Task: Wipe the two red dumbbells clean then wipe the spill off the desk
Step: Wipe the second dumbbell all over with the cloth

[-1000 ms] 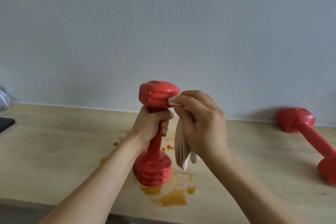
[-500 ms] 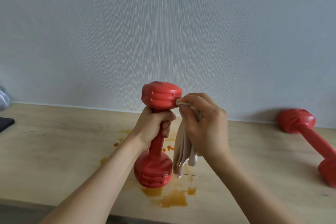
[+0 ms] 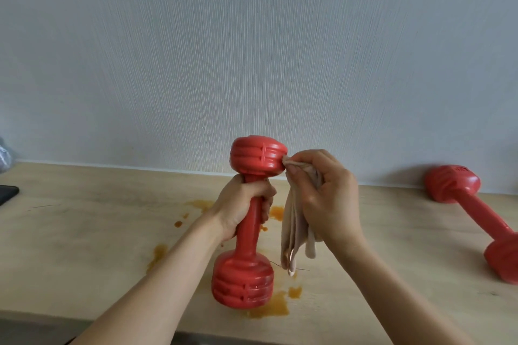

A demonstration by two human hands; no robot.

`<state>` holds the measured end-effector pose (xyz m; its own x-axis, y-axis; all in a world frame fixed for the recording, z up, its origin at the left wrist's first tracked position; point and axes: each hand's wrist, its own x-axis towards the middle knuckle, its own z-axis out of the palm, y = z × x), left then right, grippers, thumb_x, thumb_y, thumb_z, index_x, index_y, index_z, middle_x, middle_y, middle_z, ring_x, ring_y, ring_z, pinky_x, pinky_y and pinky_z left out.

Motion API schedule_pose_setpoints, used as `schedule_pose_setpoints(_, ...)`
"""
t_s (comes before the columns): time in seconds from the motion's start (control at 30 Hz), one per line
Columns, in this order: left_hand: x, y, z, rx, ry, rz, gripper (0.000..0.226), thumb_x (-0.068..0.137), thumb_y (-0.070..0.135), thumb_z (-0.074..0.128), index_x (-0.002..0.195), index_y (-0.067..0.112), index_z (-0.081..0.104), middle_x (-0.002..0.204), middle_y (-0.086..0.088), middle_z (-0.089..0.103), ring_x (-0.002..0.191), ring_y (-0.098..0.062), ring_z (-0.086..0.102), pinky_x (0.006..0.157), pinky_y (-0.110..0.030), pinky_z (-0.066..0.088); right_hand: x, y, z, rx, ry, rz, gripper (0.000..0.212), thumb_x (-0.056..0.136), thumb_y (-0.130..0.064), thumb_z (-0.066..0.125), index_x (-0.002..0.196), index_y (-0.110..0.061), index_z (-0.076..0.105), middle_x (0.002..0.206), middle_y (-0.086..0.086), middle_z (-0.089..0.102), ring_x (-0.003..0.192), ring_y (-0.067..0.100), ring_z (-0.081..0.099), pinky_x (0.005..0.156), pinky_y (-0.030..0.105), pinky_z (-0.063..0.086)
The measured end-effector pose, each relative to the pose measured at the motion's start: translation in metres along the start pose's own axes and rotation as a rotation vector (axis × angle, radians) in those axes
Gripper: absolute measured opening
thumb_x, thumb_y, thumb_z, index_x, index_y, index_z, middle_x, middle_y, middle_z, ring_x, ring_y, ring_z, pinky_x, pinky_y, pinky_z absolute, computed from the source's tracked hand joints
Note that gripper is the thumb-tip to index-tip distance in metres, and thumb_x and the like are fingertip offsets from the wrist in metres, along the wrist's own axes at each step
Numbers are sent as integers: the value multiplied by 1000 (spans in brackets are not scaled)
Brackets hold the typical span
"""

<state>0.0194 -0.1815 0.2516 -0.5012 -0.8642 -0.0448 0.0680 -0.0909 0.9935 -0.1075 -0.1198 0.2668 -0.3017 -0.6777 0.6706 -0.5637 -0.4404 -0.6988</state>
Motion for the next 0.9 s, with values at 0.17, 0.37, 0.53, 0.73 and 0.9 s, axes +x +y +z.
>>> schedule_pose_setpoints(0.17, 3, -2, 4, 45, 22, 17, 12, 57, 11, 57, 45, 11, 55, 44, -9, 46, 36, -20, 42, 43, -21, 38, 8, -3, -1, -103, 55, -145, 6, 86, -11, 62, 86, -11, 68, 88, -5, 61, 78, 5, 57, 70, 13, 43)
schedule_pose_setpoints(0.37, 1, -1, 4, 60, -49, 3, 4, 58, 11, 55, 56, 8, 54, 44, -9, 45, 36, -19, 42, 44, -22, 38, 11, 22, -1, -20, -35, 143, 18, 84, -7, 64, 78, -23, 61, 78, -6, 63, 70, 4, 57, 65, 17, 44)
schedule_pose_setpoints(0.53, 3, -1, -1, 33, -92, -23, 12, 49, 19, 61, 50, 12, 53, 42, -7, 44, 35, -17, 42, 42, -21, 39, 15, 29, 2, 264, -137, 297, 4, 88, -6, 60, 84, -7, 61, 73, 1, 62, 69, 13, 58, 67, 34, 48)
schedule_pose_setpoints(0.73, -2, 11, -2, 215, -4, 41, 31, 55, 32, 86, 70, 13, 67, 56, -5, 60, 51, -17, 60, 50, -25, 50, 19, 34, -5, 328, -163, 318, 5, 83, -14, 65, 80, -10, 64, 74, 2, 65, 72, 16, 62, 71, 38, 51)
schedule_pose_setpoints(0.9, -7, 10, -5, 87, 168, 89, 36, 51, 32, 78, 75, 8, 69, 64, -8, 70, 61, -21, 69, 61, -33, 58, 18, 27, 5, 275, -132, 266, 3, 86, -10, 66, 85, -7, 67, 74, -1, 67, 69, 6, 62, 66, 23, 52)
